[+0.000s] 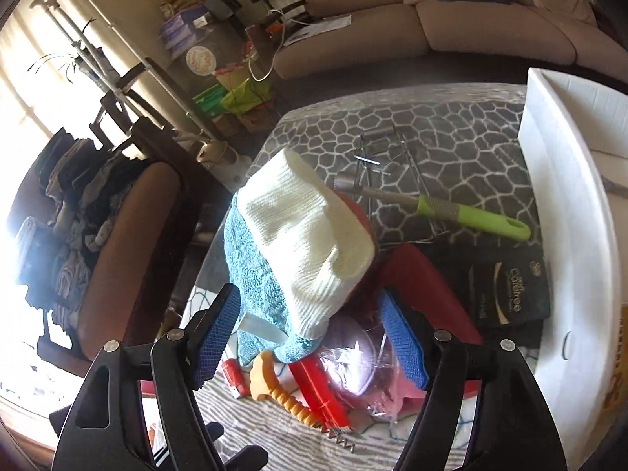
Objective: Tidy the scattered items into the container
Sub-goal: 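Grasp the white cuff of the blue mitt with the right gripper, then lift the mitt with the right gripper and carry it over the box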
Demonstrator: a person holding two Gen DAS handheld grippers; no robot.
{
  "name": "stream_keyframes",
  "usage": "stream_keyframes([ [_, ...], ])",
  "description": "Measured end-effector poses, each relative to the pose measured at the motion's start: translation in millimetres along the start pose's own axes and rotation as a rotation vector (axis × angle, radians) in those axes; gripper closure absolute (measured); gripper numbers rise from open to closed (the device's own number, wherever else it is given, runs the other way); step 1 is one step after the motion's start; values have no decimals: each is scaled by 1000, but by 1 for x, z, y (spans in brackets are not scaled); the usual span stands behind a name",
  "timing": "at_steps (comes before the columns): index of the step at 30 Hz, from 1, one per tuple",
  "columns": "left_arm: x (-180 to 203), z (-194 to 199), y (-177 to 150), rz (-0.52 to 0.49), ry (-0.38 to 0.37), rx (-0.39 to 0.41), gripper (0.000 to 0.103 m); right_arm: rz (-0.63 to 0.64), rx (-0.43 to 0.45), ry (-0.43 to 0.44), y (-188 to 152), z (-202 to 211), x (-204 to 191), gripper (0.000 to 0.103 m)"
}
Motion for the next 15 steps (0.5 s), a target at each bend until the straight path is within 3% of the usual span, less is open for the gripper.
stream_keyframes([
  [2, -1, 0, 1, -1, 3, 0, 0, 20, 3, -19, -1, -8, -8, 88],
  [3, -2, 0, 1, -1, 2, 1, 0, 32, 17, -14, 0, -8, -11, 92],
  [7, 1, 1, 0, -2, -17, 5, 0, 68, 57, 5, 6, 11, -20, 92],
  [15, 26, 2, -5, -58, -30, 37, 0, 91, 141, 78, 23, 90, -36, 92],
])
Point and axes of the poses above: each gripper's, at about its wrist camera, not at the fingertips, and z roughly against the way its jaws point, x to its right, y to its top, the point moved 3 cm from there along -z, roughly the way its jaws point, and after that the axes turned 4 degrees about -y, right-handed, at the moved point
